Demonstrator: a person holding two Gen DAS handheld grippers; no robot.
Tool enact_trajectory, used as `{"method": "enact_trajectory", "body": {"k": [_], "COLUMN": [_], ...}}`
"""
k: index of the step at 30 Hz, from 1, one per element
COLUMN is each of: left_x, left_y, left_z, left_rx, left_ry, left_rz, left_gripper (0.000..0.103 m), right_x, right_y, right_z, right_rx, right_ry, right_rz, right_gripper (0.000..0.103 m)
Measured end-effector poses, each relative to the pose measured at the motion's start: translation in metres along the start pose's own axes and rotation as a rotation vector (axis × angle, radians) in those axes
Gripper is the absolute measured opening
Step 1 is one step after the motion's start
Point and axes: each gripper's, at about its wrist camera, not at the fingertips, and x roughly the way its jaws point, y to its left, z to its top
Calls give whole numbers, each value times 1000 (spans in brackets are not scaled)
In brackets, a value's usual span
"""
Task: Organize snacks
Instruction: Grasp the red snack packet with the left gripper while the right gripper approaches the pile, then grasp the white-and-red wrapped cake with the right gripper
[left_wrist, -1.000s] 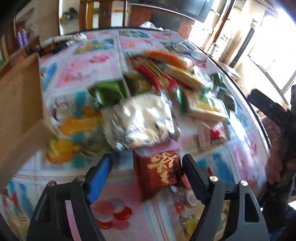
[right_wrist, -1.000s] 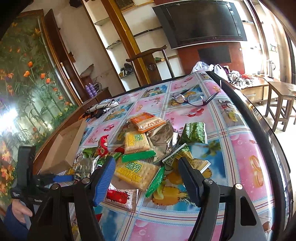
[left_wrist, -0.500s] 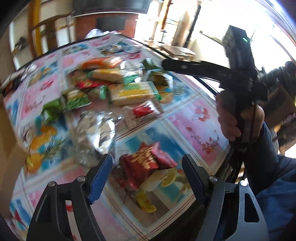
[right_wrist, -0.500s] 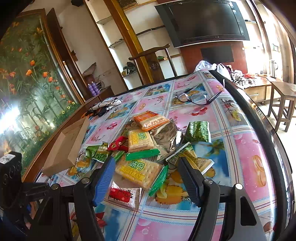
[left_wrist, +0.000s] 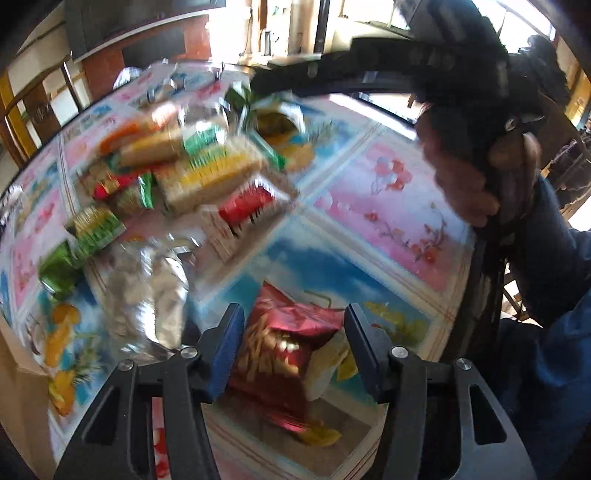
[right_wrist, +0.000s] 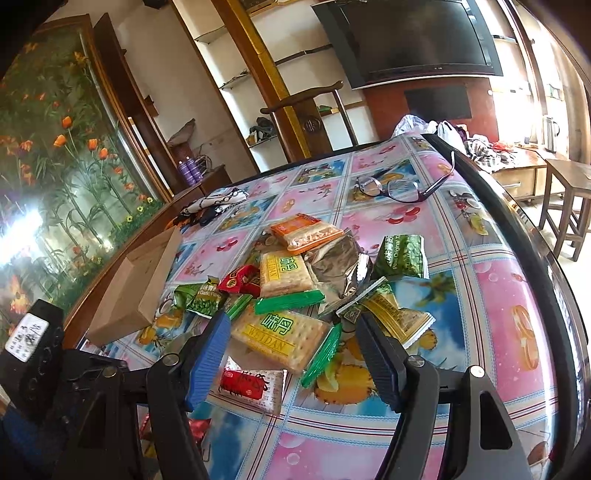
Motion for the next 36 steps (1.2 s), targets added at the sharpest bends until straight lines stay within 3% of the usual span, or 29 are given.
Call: {"method": "enact_trajectory", "body": {"k": [2,4,9,12,17,22,24,25,27,30,31,33,35,36], "left_x": [-2,-7,-20,-25,-28,-32,-34,-35,-36,-35,-34,-34,-33,-33], "left_y": [-8,-10,4,7,13,25,30,32,36,34,33,29,25,24], "left_z": [-6,-13,-32,-43,-50,-57,-60,-61,-62,-61,-60,-61,-61,-63], "left_rx": [11,-15,-149,-179,-215,-263,-286,-296,-308,-298,-291,-279,-255,-251], "left_ry": [-24,-36,-61,-72,-80,-82,-88,-95,-108,-109,-107,-106,-103,-103], "left_rz": [19,34,41,71,90,112,116,112,106,114,116,125,158,169], "left_gripper": [54,40,38,38,38,38,38,38,38,40,46,50,50,43], "right_x": [1,4,21,34,57,64,63,62,64,66,67,66,68,69], "right_y": [1,3,26,40,48,56,63,64,63,65,66,70,77,78], "right_z": [0,-1,-10,-14,-18,-34,-38,-38,-40,-41,-41,-41,-42,-42], "right_rx": [-5,-18,-108,-174,-249,-301,-342,-343,-345,-340,-344,-353,-369,-374], "right_ry": [7,22,141,187,237,331,348,347,367,363,355,354,356,355], "right_rz": [9,30,172,200,94,140,133,144,131,96,56,25,2,-18], "right_gripper": [74,74,74,74,74,71,52,50,32,31,32,45,47,47]}}
